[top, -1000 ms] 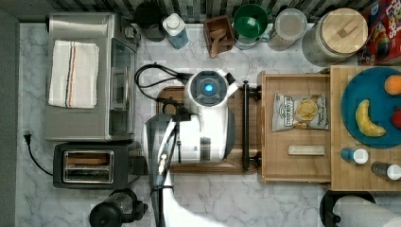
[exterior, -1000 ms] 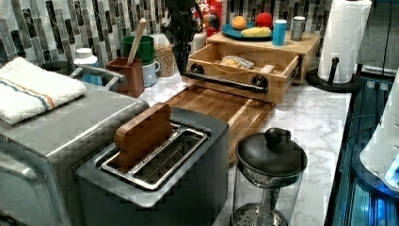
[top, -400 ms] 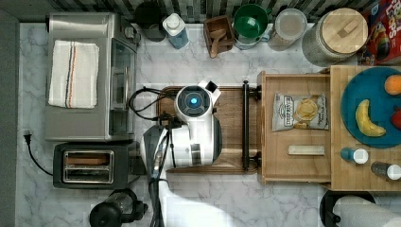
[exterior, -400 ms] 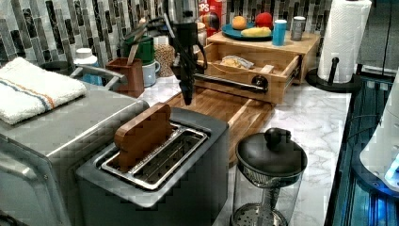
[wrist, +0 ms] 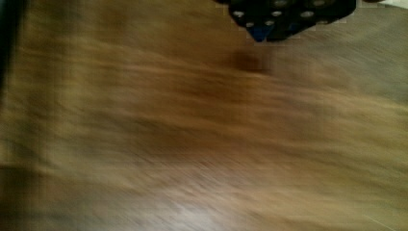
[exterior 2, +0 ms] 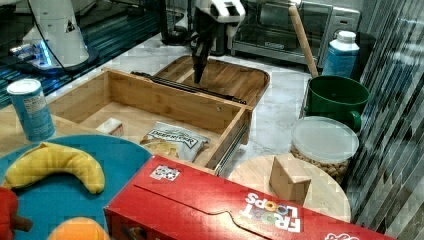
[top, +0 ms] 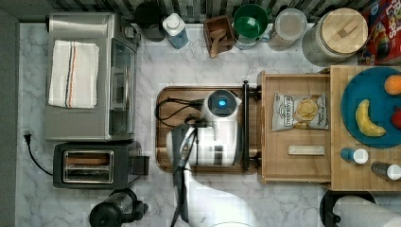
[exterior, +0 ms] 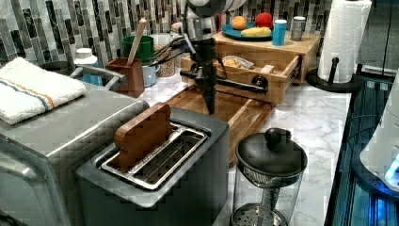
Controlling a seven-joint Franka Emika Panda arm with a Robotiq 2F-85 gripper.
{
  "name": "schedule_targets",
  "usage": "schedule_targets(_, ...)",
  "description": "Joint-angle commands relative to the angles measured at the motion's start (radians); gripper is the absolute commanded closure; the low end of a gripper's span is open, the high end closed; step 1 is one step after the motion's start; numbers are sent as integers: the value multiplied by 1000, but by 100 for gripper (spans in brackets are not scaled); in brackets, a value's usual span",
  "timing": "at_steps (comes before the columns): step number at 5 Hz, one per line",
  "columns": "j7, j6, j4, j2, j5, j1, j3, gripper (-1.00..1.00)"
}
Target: Close the drawer.
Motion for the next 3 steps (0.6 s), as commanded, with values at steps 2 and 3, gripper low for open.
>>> schedule_targets(2,-139,14,73,-59,-57,-112,-99,100)
schedule_targets(3,-172,71,71,-55,-57,-149,-129,100)
